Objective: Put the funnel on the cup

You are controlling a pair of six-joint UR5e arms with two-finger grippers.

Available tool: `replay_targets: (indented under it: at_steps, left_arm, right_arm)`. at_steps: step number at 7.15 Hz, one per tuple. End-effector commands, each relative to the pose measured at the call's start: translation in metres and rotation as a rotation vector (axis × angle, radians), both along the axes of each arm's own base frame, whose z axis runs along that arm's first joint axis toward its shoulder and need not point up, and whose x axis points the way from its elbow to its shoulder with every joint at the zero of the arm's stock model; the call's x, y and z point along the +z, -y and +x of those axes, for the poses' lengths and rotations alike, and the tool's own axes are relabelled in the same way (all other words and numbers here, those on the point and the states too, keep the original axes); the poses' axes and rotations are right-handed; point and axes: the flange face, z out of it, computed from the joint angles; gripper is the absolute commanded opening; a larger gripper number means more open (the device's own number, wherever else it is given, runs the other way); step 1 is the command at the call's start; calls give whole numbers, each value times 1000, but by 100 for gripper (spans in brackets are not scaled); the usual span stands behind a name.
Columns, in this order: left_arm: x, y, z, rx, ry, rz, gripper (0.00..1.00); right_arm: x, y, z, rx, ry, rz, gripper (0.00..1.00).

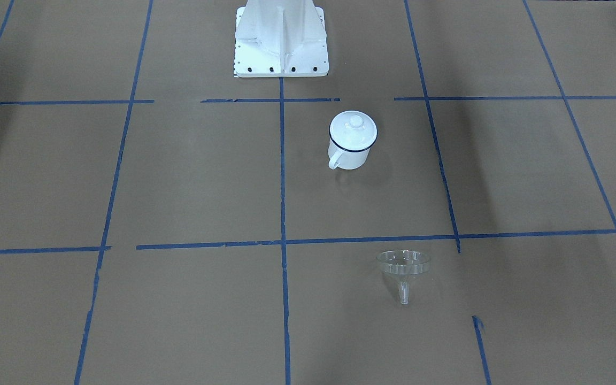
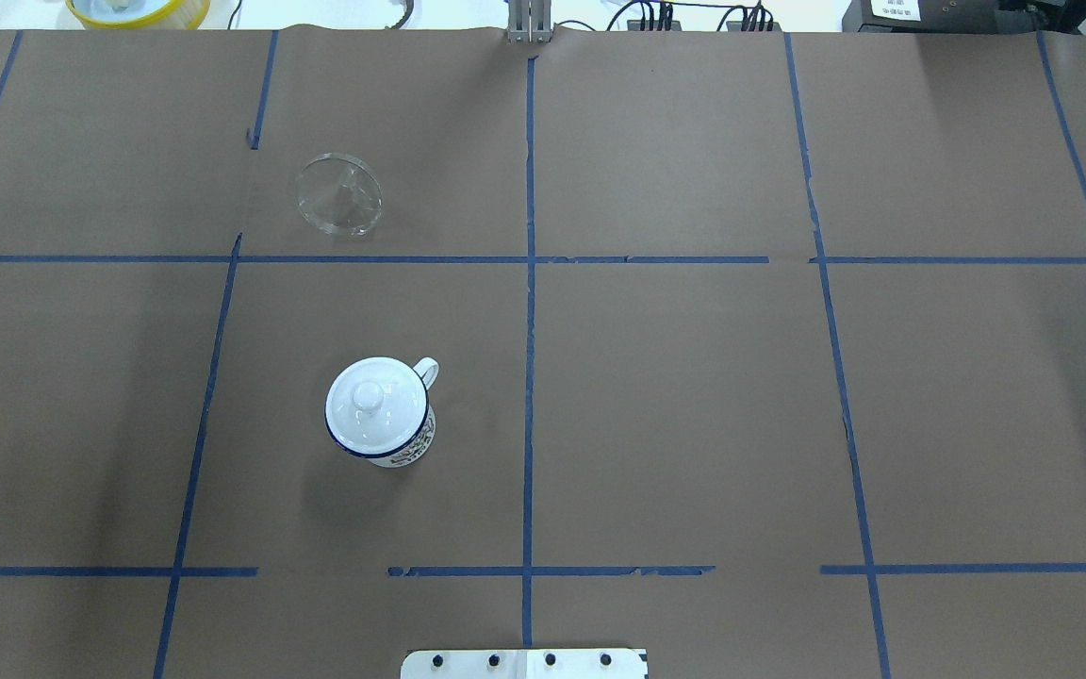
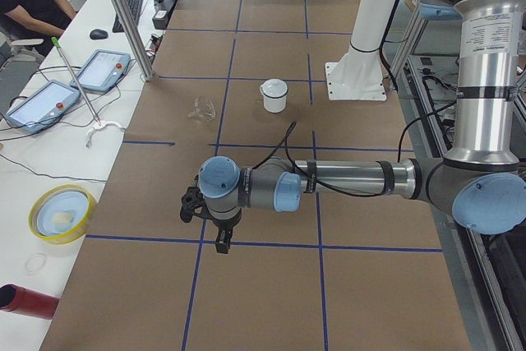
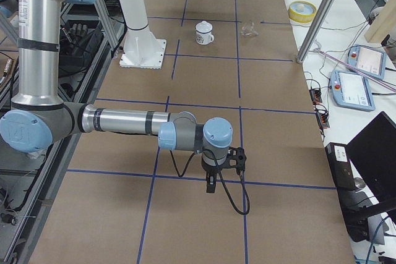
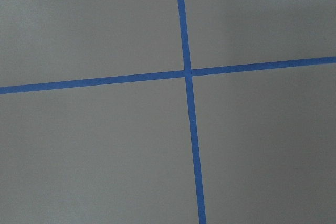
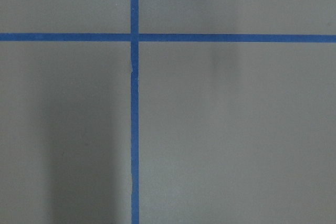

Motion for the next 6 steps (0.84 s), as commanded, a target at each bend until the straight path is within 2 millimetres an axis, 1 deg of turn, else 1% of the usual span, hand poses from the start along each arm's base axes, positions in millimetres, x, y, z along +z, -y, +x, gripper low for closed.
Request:
replay_targets:
  at_steps: [1, 2, 3, 4, 5, 6]
  left_arm:
    - [-1, 2, 0, 0, 0, 5, 100]
    - [-5, 6, 0, -2, 0, 9, 100]
    - [-23, 20, 1, -7, 2, 39, 100]
    - [-44, 38, 1, -8, 5, 75, 100]
    - [-79, 63, -3, -66, 56, 82, 100]
    - [-127, 68, 0, -130, 61, 86, 100]
  right_arm:
    - [0, 0, 0, 0, 0, 0, 100]
    - [0, 0, 0, 0, 0, 0, 100]
    - [1, 0, 0, 0, 0, -1, 100]
    - [0, 0, 0, 0, 0, 0, 100]
    - [0, 0, 0, 0, 0, 0, 100]
    - [0, 0, 0, 0, 0, 0, 100]
